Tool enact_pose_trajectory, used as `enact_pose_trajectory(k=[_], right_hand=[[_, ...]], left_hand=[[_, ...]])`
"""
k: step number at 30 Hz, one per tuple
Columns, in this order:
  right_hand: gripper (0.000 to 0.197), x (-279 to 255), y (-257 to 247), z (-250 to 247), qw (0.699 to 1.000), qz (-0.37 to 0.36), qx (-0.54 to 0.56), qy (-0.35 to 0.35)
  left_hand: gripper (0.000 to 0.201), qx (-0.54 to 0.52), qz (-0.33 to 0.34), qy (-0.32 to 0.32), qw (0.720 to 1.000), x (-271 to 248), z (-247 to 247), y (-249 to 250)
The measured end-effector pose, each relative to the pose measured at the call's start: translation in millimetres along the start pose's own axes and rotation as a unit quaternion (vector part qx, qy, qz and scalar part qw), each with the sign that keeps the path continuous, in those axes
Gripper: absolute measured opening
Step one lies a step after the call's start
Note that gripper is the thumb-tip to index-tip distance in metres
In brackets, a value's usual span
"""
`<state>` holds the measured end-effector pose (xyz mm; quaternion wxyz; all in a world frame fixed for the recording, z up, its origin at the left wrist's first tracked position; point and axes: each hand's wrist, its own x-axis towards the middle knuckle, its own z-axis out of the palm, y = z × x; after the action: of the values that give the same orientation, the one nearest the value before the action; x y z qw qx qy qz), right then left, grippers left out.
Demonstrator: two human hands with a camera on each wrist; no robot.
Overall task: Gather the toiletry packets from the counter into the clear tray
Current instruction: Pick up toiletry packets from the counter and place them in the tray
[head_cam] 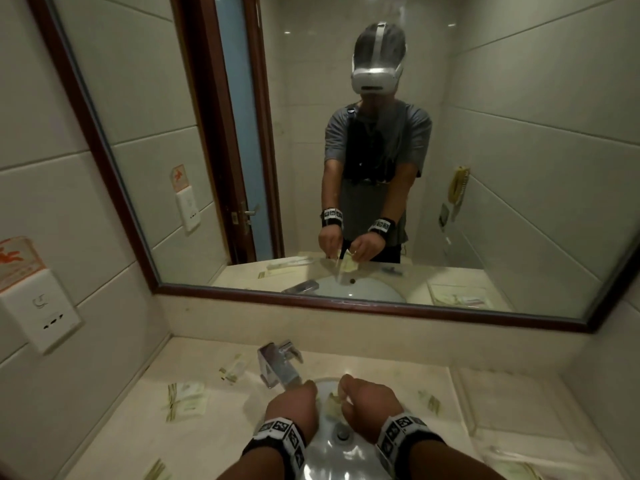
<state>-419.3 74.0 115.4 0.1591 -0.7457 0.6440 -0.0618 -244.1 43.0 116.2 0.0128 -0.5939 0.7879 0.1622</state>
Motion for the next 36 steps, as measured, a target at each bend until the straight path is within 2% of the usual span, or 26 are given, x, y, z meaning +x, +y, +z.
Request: enact_pose_trajectory(k=[10, 17, 25, 36], right_hand=[[0.021, -54, -10, 3, 0.998, 0.043, -0.003, 0.039], [0.019, -89, 17, 6, 0.995, 0.085, -0.004, 0.046], [0.017, -119, 78, -2, 0.992, 0.114, -0.013, 0.055], [0.016, -166, 197, -31, 0.987, 0.151, 0.015, 0.054]], left_hand=[[0.028, 0.012, 0.068, -0.003, 0.998, -10, 14, 14], [0.024, 0.019, 0.097, -0.029, 0.995, -17, 30, 44], [0.030, 0.039, 0.149, -0.025, 0.988, -13, 44, 113], [0.027, 0.029, 0.145, -0.025, 0.989, -4, 79, 243]])
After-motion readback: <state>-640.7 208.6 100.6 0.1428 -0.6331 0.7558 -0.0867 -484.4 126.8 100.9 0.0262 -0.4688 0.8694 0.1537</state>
